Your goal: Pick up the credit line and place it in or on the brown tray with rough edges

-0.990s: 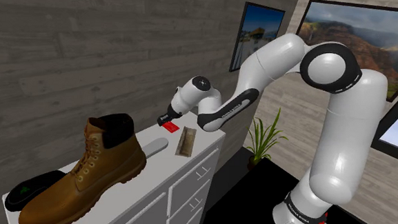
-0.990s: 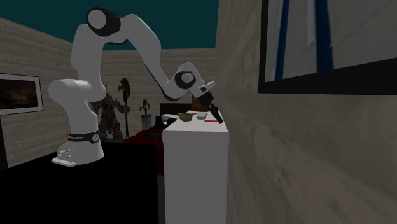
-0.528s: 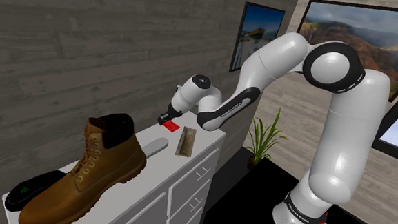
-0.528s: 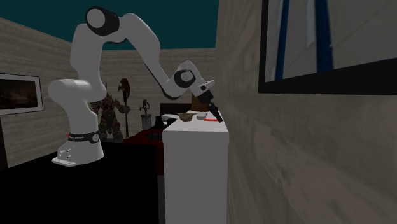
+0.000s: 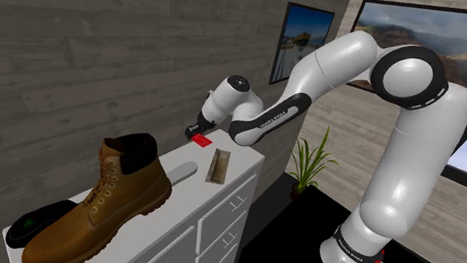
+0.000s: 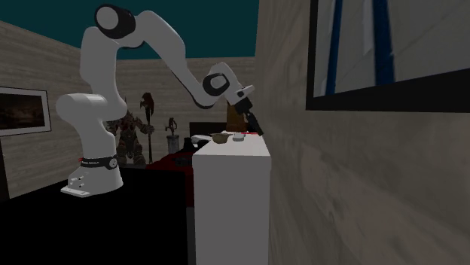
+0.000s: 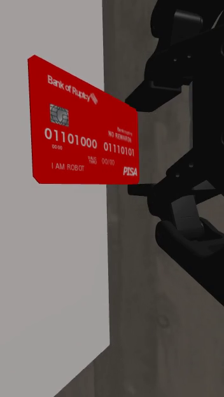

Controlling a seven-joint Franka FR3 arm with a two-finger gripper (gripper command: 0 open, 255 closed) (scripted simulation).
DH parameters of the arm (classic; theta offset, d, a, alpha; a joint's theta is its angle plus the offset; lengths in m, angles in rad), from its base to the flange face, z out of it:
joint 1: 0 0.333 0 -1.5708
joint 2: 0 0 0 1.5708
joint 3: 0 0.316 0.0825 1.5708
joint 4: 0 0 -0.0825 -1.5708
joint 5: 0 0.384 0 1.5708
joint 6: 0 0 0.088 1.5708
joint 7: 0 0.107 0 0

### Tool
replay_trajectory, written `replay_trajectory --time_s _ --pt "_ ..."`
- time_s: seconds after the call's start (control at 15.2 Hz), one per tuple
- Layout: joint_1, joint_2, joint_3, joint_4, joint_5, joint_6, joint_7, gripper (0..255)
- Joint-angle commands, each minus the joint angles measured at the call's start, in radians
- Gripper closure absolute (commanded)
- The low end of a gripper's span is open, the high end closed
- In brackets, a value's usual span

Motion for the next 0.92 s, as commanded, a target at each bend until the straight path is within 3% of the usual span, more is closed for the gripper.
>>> replay_trajectory --time_s 0.0,0.73,0.86 --pt "-0.016 -0.018 0.022 0.006 0.049 -0.023 -0.044 255" --pt "-0.053 -0.112 0.083 0.040 0.243 -0.137 -0.208 255" --pt "-0.047 -0.187 0.093 -0.041 0.275 -0.123 -0.207 255"
